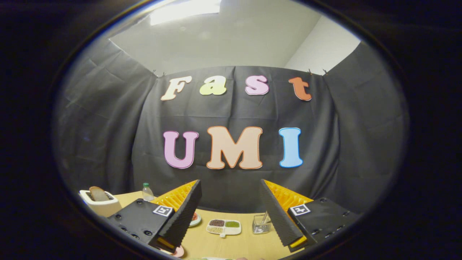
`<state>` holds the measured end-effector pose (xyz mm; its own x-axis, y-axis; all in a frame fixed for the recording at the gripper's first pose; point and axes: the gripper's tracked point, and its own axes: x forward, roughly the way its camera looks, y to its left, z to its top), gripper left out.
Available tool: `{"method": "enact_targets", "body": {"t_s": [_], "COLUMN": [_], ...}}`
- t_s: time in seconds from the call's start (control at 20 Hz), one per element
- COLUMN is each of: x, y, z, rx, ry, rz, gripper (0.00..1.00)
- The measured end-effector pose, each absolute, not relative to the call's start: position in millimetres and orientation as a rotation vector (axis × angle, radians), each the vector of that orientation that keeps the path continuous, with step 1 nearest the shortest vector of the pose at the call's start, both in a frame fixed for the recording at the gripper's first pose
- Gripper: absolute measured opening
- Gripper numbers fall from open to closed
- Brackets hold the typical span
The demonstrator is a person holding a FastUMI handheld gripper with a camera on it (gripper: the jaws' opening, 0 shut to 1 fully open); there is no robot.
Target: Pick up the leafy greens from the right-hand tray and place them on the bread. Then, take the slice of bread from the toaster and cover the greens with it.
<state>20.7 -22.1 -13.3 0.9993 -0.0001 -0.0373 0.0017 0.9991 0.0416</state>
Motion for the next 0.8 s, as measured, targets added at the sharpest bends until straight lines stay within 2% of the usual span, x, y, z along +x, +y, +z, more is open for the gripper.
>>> {"method": "enact_targets", "body": {"t_s": [0.35, 0.8], "x": [25.6, 11.2], "y": [-19.6, 3.4], "z": [-39.5, -116.7], "rx": [-0.03, -0.113], "ry": [0.112, 0.353], "rz": [0.13, 0.413], "gripper": [1.0, 1.0]}}
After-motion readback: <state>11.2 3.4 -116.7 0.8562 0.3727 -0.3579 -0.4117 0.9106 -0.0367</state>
